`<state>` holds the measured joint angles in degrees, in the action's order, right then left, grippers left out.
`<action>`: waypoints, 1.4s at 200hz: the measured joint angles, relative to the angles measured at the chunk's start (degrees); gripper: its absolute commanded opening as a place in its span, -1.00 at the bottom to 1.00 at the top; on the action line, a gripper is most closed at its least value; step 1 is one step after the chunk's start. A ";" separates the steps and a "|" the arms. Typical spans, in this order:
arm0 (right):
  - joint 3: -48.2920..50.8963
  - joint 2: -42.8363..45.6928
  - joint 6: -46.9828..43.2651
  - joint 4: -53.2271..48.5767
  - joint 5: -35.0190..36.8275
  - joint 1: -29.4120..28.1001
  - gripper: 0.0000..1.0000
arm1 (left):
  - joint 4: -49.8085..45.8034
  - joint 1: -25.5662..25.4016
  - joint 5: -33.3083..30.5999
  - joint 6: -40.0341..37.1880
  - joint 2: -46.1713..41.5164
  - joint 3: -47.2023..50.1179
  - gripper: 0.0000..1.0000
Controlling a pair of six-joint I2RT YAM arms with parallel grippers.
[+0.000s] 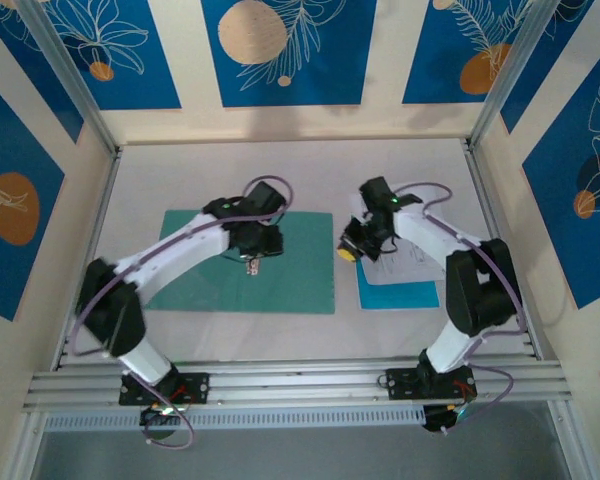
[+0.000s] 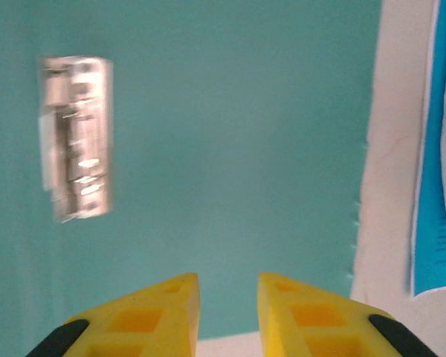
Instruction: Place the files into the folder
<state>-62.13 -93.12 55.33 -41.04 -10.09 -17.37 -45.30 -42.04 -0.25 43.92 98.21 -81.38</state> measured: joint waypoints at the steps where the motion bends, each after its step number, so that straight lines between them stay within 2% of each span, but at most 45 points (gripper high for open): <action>1: 0.46 0.17 -0.02 -0.02 0.02 0.26 -0.78 | 0.04 -0.13 0.17 -0.11 0.59 -0.50 -0.51; 28: 7.13 3.30 -0.79 -1.66 0.13 3.80 -0.77 | 0.96 -2.78 2.38 -2.19 11.98 -9.25 -0.61; 66: 10.19 4.15 -0.87 -2.36 0.11 4.33 -0.77 | 0.90 -4.22 2.84 -3.93 21.90 -14.93 -0.68; 86: 10.38 4.02 -0.76 -3.04 0.28 4.33 -0.59 | 0.94 -4.22 3.26 -4.17 24.81 -15.32 -0.69; 104: 10.36 4.04 -1.31 -4.04 1.20 4.04 -0.47 | 1.01 -4.33 3.34 -4.48 26.03 -15.26 -0.72; 165: 9.57 3.04 -3.45 -7.52 5.29 -0.46 -0.47 | 6.01 -5.07 5.81 -3.98 25.73 -11.61 -0.78; 226: 9.51 -1.95 -3.82 -7.82 7.17 0.20 -0.49 | 9.86 -6.91 8.33 -3.80 25.53 -10.38 -0.79; 280: 9.51 -2.03 -3.89 -7.45 7.08 1.22 -0.50 | 9.99 -7.58 9.90 -3.78 27.39 -12.92 -0.80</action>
<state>-52.62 -95.15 51.44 -48.49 -3.01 -16.14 -35.31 -49.63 9.65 40.14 125.60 -94.30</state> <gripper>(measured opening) 0.255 0.100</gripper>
